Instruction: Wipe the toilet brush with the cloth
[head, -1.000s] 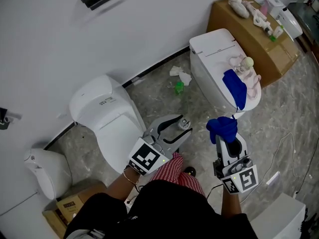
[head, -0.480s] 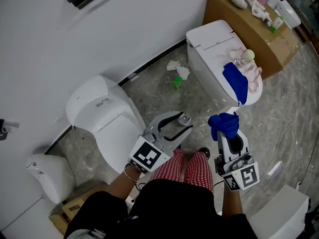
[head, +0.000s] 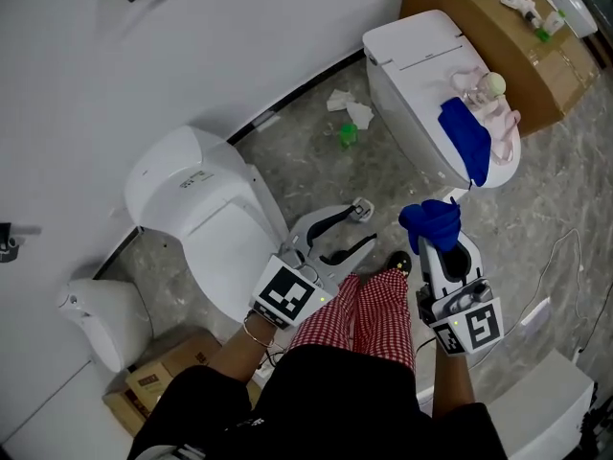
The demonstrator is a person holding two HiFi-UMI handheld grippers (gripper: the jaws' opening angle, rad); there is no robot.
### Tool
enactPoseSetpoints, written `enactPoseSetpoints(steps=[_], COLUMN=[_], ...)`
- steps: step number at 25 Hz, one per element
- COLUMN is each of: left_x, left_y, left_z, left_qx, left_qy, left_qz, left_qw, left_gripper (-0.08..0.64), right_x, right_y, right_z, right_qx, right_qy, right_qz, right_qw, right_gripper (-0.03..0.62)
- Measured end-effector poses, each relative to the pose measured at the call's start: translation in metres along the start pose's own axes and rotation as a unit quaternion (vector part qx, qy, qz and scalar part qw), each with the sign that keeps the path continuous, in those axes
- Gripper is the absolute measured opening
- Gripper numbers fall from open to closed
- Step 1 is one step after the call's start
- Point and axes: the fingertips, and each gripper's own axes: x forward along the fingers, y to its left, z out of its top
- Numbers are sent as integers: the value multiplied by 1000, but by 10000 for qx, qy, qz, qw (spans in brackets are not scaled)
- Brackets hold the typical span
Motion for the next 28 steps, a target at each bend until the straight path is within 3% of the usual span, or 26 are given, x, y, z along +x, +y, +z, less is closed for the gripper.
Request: enactPoseSetpoints(steps=[18, 28], left_x=[44, 66], left_y=[-1, 2], left_z=[-72, -103], left_qx=[-347, -374], left_qy=[203, 241], left_qz=[-48, -22], left_qw=[9992, 9990], left_gripper=[193, 193], right_x=[2, 8], right_y=[-39, -53], right_z=[-66, -95], right_qx=[315, 221], right_qy=[202, 345], right_qz=[-74, 19], right_qw=[9993, 9992], right_gripper=[71, 71])
